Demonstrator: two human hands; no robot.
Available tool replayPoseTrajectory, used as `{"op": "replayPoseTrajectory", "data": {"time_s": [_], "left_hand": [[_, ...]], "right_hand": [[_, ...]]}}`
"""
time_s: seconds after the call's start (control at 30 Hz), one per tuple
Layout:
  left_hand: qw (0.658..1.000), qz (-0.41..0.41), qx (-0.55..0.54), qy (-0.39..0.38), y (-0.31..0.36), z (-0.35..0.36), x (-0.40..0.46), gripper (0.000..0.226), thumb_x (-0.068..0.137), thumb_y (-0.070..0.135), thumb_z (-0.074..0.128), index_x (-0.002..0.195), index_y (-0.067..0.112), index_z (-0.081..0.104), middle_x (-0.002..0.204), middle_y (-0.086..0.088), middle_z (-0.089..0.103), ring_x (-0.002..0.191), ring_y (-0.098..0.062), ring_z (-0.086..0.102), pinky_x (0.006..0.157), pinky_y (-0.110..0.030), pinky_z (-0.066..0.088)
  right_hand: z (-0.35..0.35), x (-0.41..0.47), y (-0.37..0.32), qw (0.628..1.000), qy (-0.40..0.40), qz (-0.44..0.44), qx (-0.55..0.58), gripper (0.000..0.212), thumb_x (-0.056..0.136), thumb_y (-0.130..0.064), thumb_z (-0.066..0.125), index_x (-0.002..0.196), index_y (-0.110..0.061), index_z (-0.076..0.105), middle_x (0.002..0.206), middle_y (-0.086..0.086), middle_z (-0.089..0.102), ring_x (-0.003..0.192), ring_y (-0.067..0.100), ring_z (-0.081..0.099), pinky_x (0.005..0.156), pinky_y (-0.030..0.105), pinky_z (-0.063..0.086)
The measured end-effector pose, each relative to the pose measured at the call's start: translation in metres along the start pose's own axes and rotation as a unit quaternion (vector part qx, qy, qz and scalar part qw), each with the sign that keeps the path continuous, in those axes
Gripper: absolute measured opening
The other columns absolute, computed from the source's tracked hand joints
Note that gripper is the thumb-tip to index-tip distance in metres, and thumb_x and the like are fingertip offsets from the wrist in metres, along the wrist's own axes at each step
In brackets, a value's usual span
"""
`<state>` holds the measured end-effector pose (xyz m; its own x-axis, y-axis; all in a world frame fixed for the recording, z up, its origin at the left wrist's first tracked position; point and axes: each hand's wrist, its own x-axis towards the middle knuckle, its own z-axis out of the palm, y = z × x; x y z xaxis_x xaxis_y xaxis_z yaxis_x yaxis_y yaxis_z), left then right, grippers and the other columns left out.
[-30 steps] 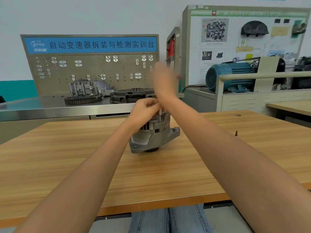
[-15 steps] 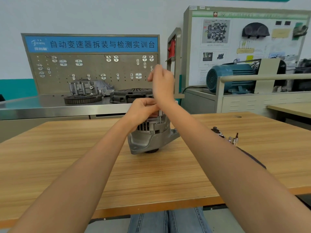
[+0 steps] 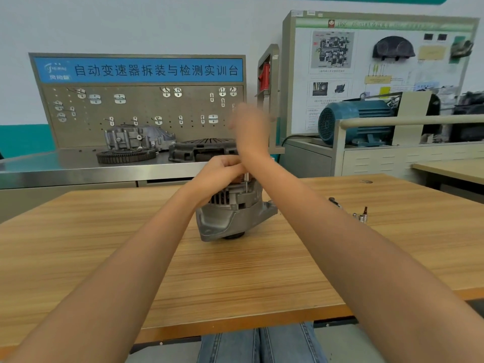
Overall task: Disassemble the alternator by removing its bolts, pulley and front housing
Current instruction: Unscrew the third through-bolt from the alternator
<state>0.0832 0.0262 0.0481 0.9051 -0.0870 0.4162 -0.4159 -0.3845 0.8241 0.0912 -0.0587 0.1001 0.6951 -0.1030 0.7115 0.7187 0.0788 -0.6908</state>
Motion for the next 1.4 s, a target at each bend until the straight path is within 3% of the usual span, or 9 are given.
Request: {"op": "replayPoseTrajectory", "data": {"time_s": [0.07, 0.2, 0.33, 0.47, 0.63, 0.8, 1.0, 1.2, 1.4], "left_hand": [[1.000, 0.005, -0.003, -0.020, 0.003, 0.000, -0.001, 0.015, 0.093, 0.025, 0.057, 0.091, 0.031, 0.070, 0.091, 0.012, 0.074, 0.090, -0.002, 0.067, 0.085, -0.022, 0.047], [1.000, -0.004, -0.010, -0.027, 0.005, -0.001, -0.002, 0.015, 0.093, 0.028, 0.056, 0.100, 0.028, 0.070, 0.099, 0.011, 0.073, 0.099, -0.005, 0.065, 0.088, -0.024, 0.046], [1.000, 0.003, -0.022, -0.021, 0.003, -0.003, -0.002, 0.014, 0.092, 0.024, 0.058, 0.098, 0.027, 0.071, 0.097, 0.010, 0.073, 0.095, -0.005, 0.066, 0.088, -0.024, 0.049], [0.999, 0.010, -0.035, 0.018, -0.001, -0.003, -0.002, 0.014, 0.088, 0.013, 0.063, 0.089, 0.025, 0.070, 0.079, 0.013, 0.073, 0.073, 0.002, 0.066, 0.067, -0.014, 0.051], [0.997, 0.013, 0.004, 0.072, -0.002, -0.002, -0.002, 0.024, 0.086, -0.006, 0.055, 0.075, 0.014, 0.063, 0.057, 0.009, 0.066, 0.053, 0.009, 0.059, 0.049, -0.008, 0.044], [0.998, 0.020, -0.003, 0.065, -0.001, 0.000, -0.003, 0.026, 0.087, -0.005, 0.052, 0.075, 0.015, 0.062, 0.057, 0.010, 0.066, 0.053, 0.008, 0.059, 0.049, -0.008, 0.043], [0.999, 0.014, -0.014, 0.026, 0.000, 0.003, 0.000, 0.014, 0.089, 0.019, 0.062, 0.088, 0.031, 0.069, 0.082, 0.017, 0.072, 0.081, 0.002, 0.065, 0.072, -0.016, 0.048], [1.000, 0.009, -0.025, 0.012, 0.003, 0.000, -0.003, 0.014, 0.092, 0.026, 0.058, 0.096, 0.032, 0.069, 0.096, 0.014, 0.073, 0.093, 0.000, 0.065, 0.079, -0.018, 0.049], [0.999, 0.008, -0.043, 0.031, -0.001, -0.002, -0.002, 0.014, 0.089, 0.018, 0.063, 0.099, 0.024, 0.070, 0.088, 0.014, 0.073, 0.082, 0.000, 0.065, 0.065, -0.013, 0.050]], "right_hand": [[-0.007, 0.009, -0.002, 0.989, -0.024, 0.097, 0.110, 0.043, 0.091, -0.014, 0.040, 0.048, -0.012, 0.045, 0.049, -0.004, 0.049, 0.055, 0.008, 0.047, 0.072, 0.028, 0.040], [-0.014, 0.024, -0.001, 0.954, -0.076, 0.175, 0.229, 0.054, 0.092, -0.019, 0.035, 0.038, -0.016, 0.039, 0.038, -0.003, 0.044, 0.048, 0.014, 0.045, 0.106, 0.049, 0.034], [-0.011, 0.020, -0.003, 0.964, -0.060, 0.166, 0.199, 0.050, 0.093, -0.015, 0.036, 0.043, -0.016, 0.039, 0.040, -0.003, 0.042, 0.045, 0.011, 0.046, 0.095, 0.044, 0.044], [-0.003, 0.004, -0.002, 0.998, -0.020, 0.050, 0.023, 0.037, 0.093, -0.013, 0.039, 0.056, -0.011, 0.043, 0.058, -0.002, 0.044, 0.059, 0.011, 0.042, 0.063, 0.025, 0.037], [0.000, -0.019, 0.023, 0.896, 0.097, -0.211, -0.379, 0.016, 0.077, -0.016, 0.051, 0.087, -0.008, 0.060, 0.086, 0.006, 0.052, 0.090, 0.022, 0.048, 0.105, 0.038, 0.027], [0.003, -0.018, 0.018, 0.924, 0.129, -0.201, -0.298, 0.015, 0.079, -0.017, 0.051, 0.081, -0.004, 0.060, 0.080, 0.004, 0.051, 0.086, 0.023, 0.048, 0.104, 0.041, 0.029], [-0.005, 0.003, -0.001, 1.000, -0.006, 0.019, 0.009, 0.042, 0.090, -0.018, 0.040, 0.049, -0.013, 0.046, 0.051, -0.006, 0.047, 0.053, 0.004, 0.045, 0.062, 0.027, 0.037], [-0.011, 0.018, -0.006, 0.962, -0.074, 0.153, 0.212, 0.051, 0.094, -0.019, 0.033, 0.045, -0.011, 0.040, 0.041, 0.002, 0.046, 0.049, 0.015, 0.047, 0.086, 0.035, 0.044], [-0.002, 0.008, -0.003, 0.988, -0.053, 0.101, 0.104, 0.047, 0.095, -0.014, 0.033, 0.050, -0.010, 0.048, 0.056, 0.002, 0.054, 0.059, 0.012, 0.051, 0.064, 0.016, 0.042]]}}
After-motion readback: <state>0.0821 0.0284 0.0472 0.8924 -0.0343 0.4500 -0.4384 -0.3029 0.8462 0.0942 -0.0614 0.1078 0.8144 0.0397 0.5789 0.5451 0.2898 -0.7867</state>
